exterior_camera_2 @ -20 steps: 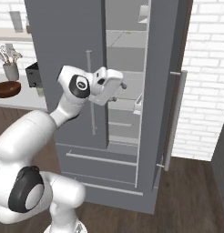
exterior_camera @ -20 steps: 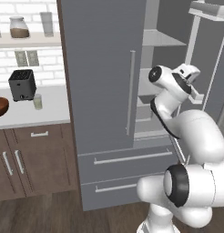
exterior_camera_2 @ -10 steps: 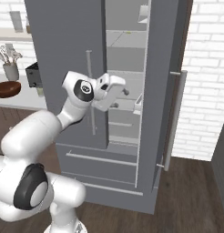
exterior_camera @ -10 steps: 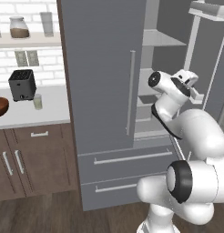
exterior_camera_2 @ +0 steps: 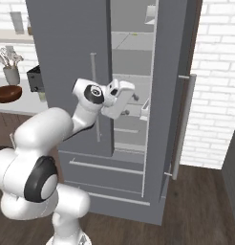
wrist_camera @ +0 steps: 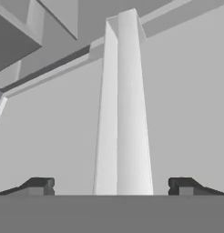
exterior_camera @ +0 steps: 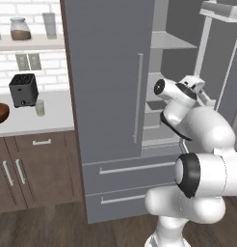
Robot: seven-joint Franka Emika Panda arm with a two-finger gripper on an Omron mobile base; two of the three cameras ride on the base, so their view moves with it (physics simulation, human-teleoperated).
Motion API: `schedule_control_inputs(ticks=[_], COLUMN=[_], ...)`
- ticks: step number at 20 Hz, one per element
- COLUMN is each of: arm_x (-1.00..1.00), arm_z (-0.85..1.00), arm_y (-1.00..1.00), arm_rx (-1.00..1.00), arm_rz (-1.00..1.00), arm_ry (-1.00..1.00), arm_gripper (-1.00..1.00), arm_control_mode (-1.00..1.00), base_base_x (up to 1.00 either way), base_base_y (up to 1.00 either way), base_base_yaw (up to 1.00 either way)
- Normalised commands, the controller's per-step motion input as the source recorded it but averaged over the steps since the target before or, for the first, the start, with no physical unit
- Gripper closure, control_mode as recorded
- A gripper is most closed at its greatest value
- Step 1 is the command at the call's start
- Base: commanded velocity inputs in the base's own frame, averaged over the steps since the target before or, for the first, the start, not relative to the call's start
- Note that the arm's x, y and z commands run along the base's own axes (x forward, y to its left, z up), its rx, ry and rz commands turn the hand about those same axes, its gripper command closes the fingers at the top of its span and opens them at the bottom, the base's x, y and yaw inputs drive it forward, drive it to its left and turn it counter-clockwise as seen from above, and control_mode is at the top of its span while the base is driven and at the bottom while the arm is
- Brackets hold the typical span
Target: Grab a lemon wedge from the fridge and one ice cube from the ice bowl, and put them in the glass of lemonade.
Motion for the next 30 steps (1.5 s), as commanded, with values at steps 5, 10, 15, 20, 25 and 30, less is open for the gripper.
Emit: schedule_control_inputs(ticks=[5, 10, 15, 20, 25, 30], arm_x=[0.00, 0.04, 0.00, 0.00, 0.00, 0.00], arm_z=[-0.15, -0.04, -0.05, -0.07, -0.10, -0.06], arm_y=[-0.04, -0.15, -0.52, -0.67, -0.67, -0.64], arm_rx=[-0.01, -0.02, -0.01, -0.01, 0.00, 0.00], arm_rz=[0.00, -0.02, -0.05, -0.06, -0.06, -0.06], arm_ry=[0.09, 0.09, 0.08, 0.13, 0.14, 0.11], arm_gripper=[-1.00, -1.00, -1.00, -1.00, -1.00, -1.00], arm_control_mode=[-1.00, -1.00, -1.00, -1.00, -1.00, -1.00], base_base_x=[0.00, 0.00, 0.00, 0.00, 0.00, 0.00], base_base_y=[0.00, 0.00, 0.00, 0.00, 0.00, 0.00], base_base_yaw=[0.00, 0.00, 0.00, 0.00, 0.00, 0.00])
